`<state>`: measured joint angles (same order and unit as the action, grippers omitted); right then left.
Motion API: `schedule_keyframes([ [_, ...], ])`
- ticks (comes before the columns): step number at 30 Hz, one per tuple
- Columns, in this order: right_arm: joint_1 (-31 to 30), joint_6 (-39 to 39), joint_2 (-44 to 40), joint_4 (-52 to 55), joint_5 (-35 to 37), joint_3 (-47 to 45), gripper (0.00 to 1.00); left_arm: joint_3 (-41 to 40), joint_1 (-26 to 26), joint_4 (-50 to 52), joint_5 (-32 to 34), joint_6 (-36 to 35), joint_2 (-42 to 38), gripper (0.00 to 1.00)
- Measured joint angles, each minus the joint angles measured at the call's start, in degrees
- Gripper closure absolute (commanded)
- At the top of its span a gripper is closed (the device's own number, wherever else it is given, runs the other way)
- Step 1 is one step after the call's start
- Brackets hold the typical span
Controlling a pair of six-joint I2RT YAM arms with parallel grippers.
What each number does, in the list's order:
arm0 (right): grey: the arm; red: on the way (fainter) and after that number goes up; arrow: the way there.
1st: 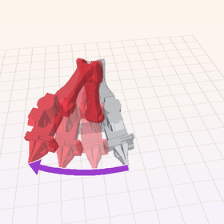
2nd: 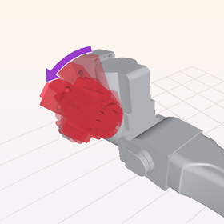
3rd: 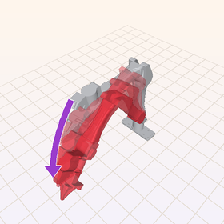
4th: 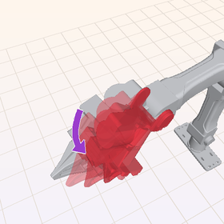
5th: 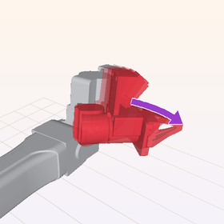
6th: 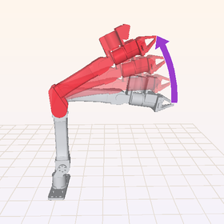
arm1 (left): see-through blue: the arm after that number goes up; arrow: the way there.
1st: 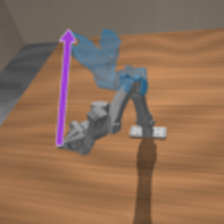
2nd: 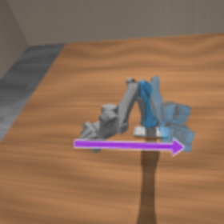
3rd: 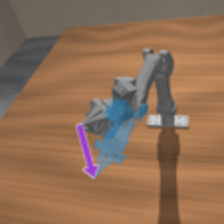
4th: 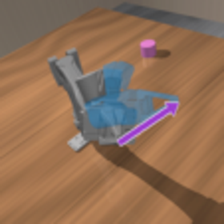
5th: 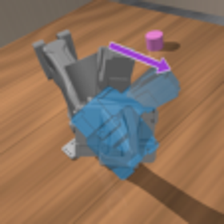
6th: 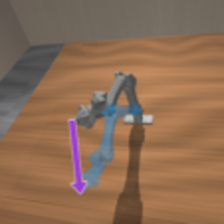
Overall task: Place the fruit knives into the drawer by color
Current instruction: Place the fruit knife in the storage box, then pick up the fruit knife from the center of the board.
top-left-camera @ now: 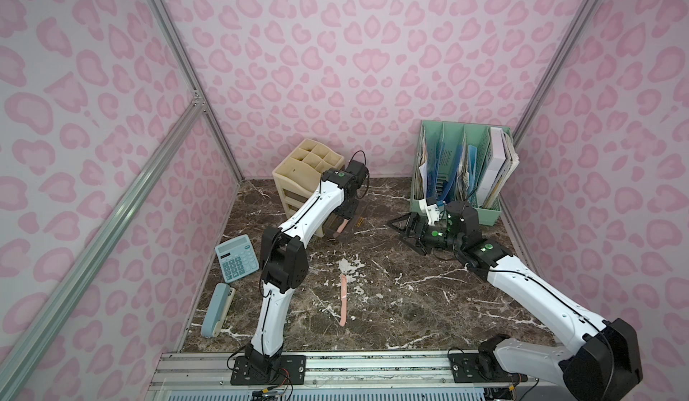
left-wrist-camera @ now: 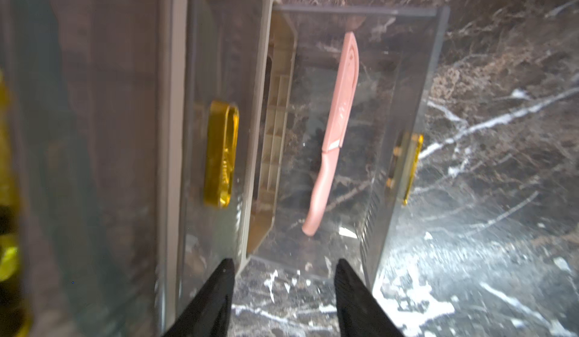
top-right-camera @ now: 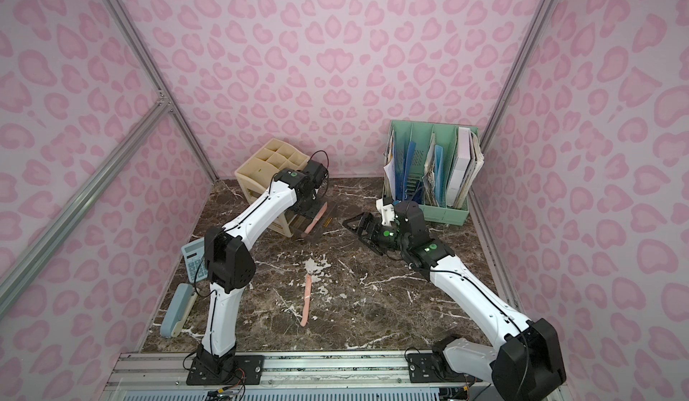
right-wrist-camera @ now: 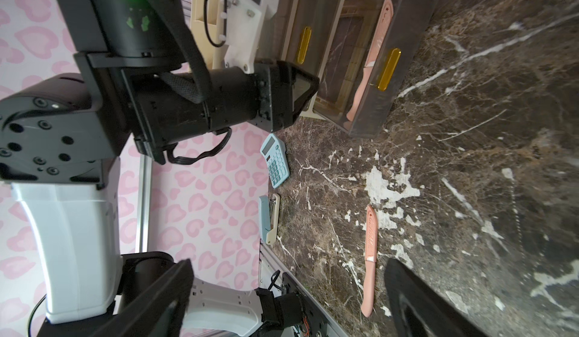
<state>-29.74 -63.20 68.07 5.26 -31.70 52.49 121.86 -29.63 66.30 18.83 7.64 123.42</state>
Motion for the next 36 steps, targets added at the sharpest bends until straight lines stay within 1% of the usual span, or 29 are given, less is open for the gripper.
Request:
schedule_keyframes([
  [5, 0.0, 1.1, -2.6, 1.9, 0.0, -1.4, 0.03, -8.2, -0.7, 1.2, -2.7, 3.4, -6.9, 0.38],
  [7, -0.3, 1.7, -4.0, 3.0, 0.0, -2.3, 0.03, -12.2, -1.2, 1.5, -4.4, 5.2, -10.0, 0.34],
  [12, -1.8, 3.0, -7.0, 5.6, 0.3, -3.8, 0.03, -22.6, -3.0, 1.2, -8.9, 9.6, -17.4, 0.28],
  [16, -4.8, 3.5, -8.4, 8.1, 1.4, -4.0, 0.03, -30.1, -4.8, 0.1, -11.8, 13.3, -22.4, 0.21],
  [22, -10.2, 3.5, -10.6, 10.2, 3.7, -4.8, 0.03, -39.6, -6.6, -3.1, -15.5, 19.1, -27.8, 0.12],
  [27, -14.4, 3.4, -12.1, 12.0, 6.1, -4.9, 0.03, -45.0, -9.4, -5.3, -17.4, 23.1, -29.6, 0.11],
  [36, -17.9, 1.9, -16.8, 13.4, 9.6, -7.5, 0.03, -53.2, -16.3, -9.5, -18.3, 30.4, -32.5, 0.18],
])
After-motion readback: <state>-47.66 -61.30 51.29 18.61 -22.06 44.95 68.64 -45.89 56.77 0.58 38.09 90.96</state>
